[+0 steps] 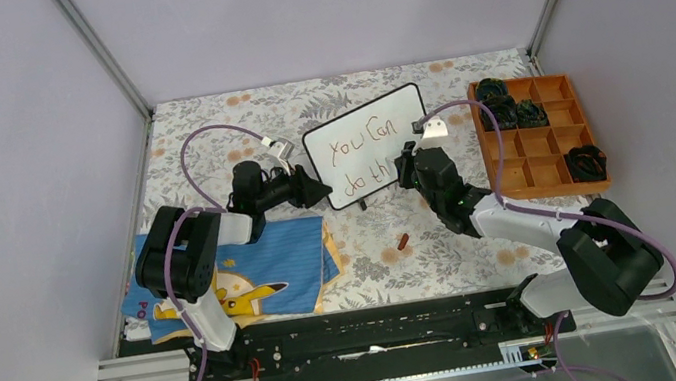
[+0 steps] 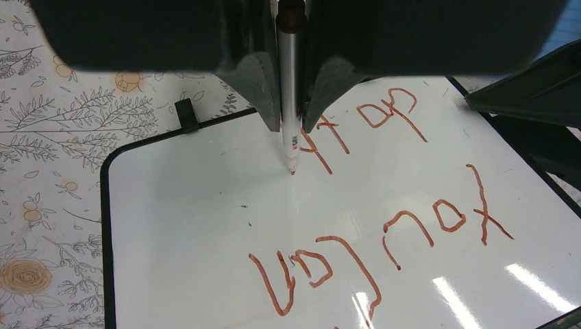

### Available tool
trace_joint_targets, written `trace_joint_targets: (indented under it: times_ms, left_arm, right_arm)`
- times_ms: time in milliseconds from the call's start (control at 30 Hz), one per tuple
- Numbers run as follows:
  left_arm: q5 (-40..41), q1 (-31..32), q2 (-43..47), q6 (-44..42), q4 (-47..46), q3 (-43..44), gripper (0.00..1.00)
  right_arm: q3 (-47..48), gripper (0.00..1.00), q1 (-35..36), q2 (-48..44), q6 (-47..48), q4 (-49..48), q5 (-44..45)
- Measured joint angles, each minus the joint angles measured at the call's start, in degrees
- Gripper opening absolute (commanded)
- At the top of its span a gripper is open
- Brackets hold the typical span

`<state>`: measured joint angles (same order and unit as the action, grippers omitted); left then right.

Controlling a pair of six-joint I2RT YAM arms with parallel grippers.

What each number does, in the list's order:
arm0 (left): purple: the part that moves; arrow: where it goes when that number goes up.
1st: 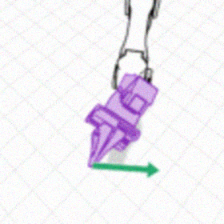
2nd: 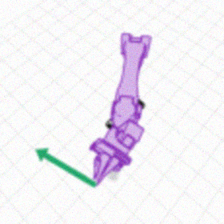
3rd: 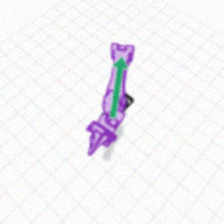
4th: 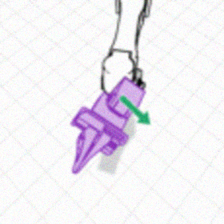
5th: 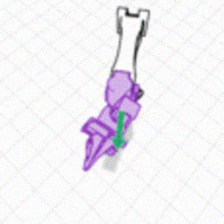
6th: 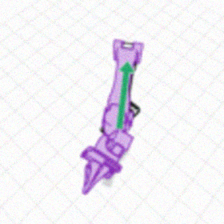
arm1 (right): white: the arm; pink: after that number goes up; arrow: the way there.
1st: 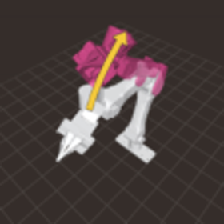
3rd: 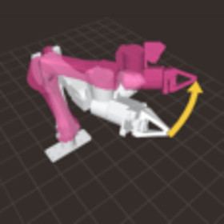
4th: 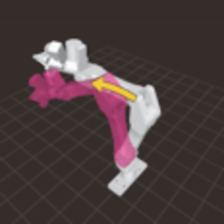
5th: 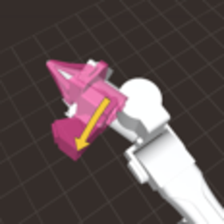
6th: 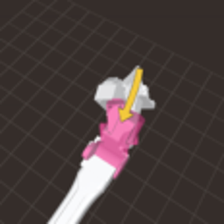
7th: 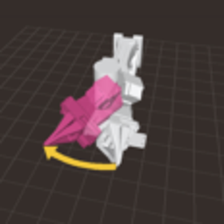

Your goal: Write a sentence on the whiteboard

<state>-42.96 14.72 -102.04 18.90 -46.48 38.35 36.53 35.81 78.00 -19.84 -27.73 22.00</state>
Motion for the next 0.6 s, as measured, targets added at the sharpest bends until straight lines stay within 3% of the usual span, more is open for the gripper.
trace_joint_targets:
  times_ms: [600]
  left_arm:
    - [0.52, 0.33, 0.00, -0.04, 0.07, 0.00, 0.50]
  right_arm:
    - [-1.33, 0.00, 0.00, -4.33, -0.17, 0.37, -0.04]
